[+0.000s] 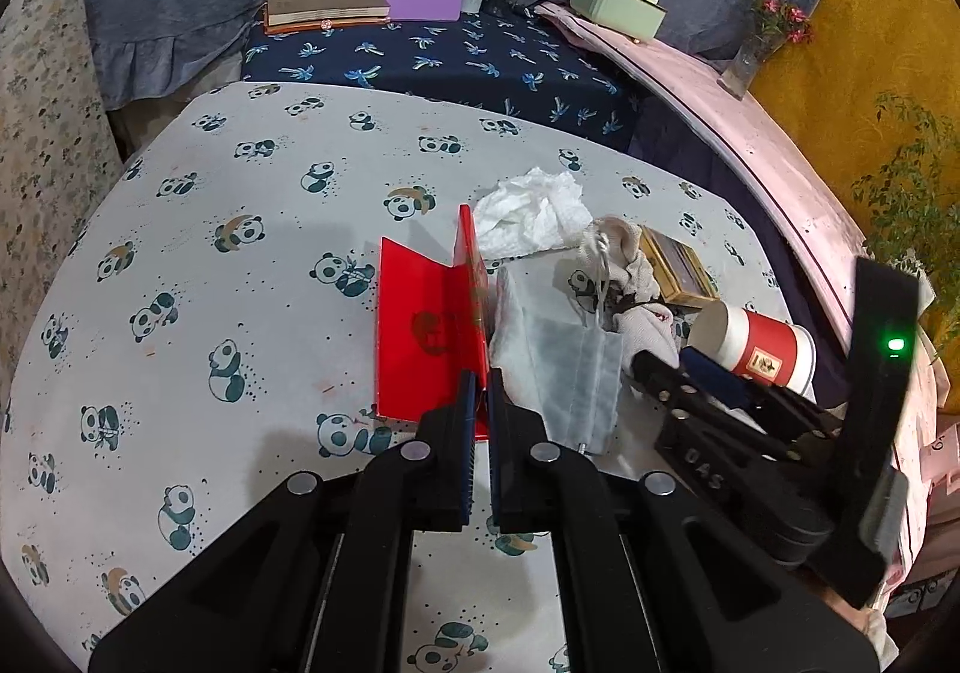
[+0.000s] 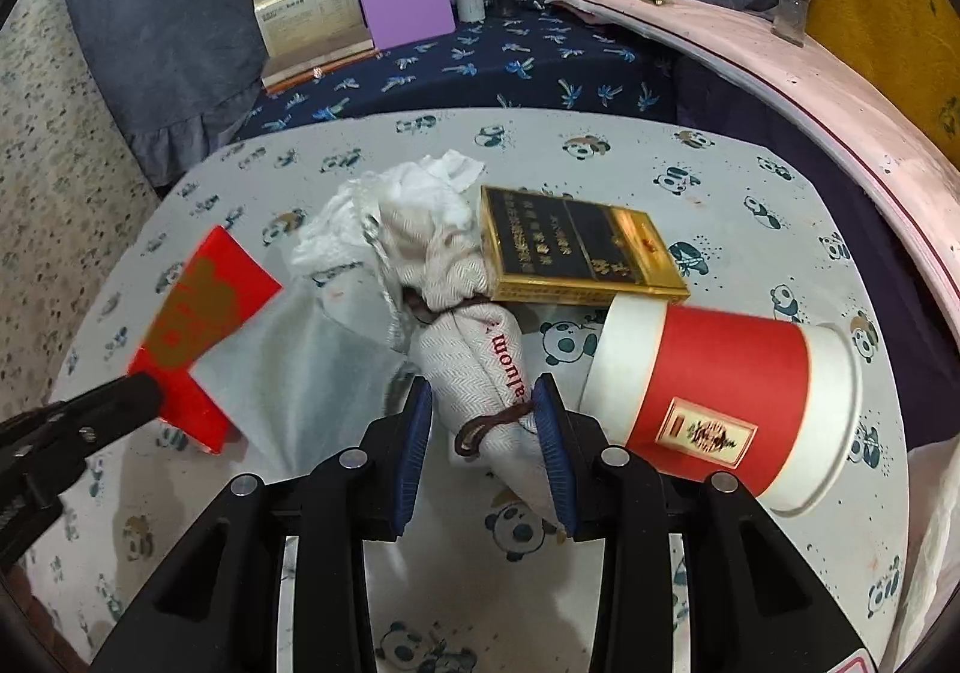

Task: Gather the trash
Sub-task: 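Grasp the red card with the left tool while the right tool grasps the white cloth bundle, then carry the red card and cloth bundle over the bin with both tools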

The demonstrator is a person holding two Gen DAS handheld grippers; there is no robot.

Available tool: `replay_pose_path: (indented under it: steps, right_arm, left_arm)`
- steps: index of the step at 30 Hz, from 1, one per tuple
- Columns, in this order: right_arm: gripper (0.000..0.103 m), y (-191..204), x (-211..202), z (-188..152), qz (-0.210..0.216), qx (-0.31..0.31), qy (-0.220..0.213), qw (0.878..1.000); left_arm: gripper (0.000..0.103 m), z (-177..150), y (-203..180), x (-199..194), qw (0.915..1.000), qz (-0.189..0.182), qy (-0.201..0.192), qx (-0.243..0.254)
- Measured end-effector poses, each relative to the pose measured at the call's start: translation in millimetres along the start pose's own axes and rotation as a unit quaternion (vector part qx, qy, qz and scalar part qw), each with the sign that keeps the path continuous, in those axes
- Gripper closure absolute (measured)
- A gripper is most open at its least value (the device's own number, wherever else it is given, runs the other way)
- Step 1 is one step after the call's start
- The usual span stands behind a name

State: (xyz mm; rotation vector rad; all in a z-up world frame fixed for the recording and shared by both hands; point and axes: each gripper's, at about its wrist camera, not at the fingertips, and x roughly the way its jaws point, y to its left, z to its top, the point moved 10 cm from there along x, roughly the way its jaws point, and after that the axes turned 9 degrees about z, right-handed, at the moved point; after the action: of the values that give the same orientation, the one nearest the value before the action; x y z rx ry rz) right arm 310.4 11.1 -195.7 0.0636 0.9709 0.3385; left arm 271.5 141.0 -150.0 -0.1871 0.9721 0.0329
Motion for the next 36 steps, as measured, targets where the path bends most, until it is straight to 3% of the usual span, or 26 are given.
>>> replay_pose_path:
  steps: [4,8,19,26,36]
  right_arm:
    - [0.068,-1,6,-6,0.007,0.006,0.004,1.0]
    - [0.077,5,-6,-9,0.018,0.012,-0.003,1.0]
    - [0.078,11,-95,-1,0.018,0.024,-0.078,0.997]
    - [0.078,-8,-153,-8,-0.001,0.04,-0.118,0.992]
    - [0.078,-73,-221,-48,-0.047,0.091,-0.153,0.983]
  left_arm:
    - [0.1,2,-3,-1,1.0,-0.001,-0.002,0.002]
    - [0.1,4,-6,-7,1.0,-0.002,-0.009,0.004]
    - [0.1,12,-37,-56,0.9979,-0.027,-0.053,0.025]
    - [0.1,8,-84,-95,0.9934,-0.058,-0.08,0.058]
    - [0.1,-27,-182,-133,0.98,-0.11,-0.093,0.137]
